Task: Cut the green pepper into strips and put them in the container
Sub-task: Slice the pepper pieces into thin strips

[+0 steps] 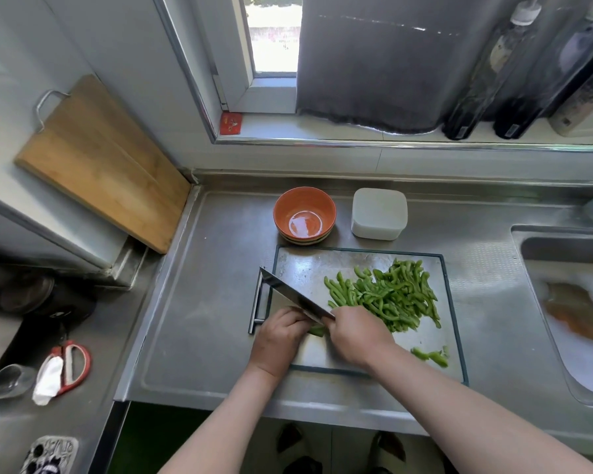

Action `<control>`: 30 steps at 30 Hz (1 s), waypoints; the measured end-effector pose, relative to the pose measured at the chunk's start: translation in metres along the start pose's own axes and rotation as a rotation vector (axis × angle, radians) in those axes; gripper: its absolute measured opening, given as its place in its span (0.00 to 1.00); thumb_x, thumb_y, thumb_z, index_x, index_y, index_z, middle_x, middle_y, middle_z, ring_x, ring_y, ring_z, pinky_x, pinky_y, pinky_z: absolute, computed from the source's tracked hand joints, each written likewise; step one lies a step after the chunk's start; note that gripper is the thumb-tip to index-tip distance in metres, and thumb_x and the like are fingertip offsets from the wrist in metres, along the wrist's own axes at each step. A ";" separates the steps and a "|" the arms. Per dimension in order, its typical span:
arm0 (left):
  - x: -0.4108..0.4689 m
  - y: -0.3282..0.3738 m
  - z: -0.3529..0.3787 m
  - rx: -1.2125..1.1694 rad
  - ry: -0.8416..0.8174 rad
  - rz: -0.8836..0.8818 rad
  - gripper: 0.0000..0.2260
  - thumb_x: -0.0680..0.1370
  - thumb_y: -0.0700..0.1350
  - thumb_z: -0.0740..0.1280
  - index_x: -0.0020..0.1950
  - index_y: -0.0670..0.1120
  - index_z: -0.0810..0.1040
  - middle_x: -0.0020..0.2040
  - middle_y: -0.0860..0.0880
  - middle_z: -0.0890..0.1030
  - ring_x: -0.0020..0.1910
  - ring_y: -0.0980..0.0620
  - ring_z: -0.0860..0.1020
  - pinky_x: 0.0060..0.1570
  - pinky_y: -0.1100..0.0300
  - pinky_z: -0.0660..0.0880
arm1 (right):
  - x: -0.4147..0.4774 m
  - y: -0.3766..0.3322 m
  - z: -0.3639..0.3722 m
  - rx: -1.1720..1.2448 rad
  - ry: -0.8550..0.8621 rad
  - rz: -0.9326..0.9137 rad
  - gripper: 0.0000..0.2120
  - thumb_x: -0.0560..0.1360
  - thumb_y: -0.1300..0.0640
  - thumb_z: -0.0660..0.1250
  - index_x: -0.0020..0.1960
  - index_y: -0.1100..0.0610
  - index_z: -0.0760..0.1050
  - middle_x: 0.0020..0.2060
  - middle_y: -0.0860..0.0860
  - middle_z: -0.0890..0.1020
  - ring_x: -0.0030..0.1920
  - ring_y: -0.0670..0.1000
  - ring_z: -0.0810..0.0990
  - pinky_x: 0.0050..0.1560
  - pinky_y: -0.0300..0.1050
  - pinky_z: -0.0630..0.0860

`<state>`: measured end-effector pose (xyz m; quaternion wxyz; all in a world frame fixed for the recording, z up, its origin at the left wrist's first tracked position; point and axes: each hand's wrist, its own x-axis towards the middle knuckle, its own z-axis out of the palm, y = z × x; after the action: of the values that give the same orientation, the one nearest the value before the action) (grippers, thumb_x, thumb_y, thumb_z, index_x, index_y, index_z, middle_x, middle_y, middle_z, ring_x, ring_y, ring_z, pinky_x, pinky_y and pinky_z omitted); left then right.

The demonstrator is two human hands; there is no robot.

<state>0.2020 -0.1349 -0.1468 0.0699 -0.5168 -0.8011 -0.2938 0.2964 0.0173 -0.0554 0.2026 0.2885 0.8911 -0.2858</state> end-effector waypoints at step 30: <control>-0.007 0.000 -0.003 -0.030 0.008 -0.049 0.09 0.76 0.43 0.65 0.45 0.45 0.85 0.46 0.49 0.81 0.48 0.49 0.78 0.35 0.55 0.78 | 0.005 -0.002 0.004 -0.027 -0.049 0.023 0.13 0.82 0.49 0.58 0.50 0.54 0.78 0.44 0.54 0.81 0.42 0.58 0.77 0.39 0.47 0.70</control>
<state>0.2049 -0.1416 -0.1471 0.0581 -0.4967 -0.8087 -0.3095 0.2921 0.0148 -0.0602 0.2317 0.2889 0.8863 -0.2783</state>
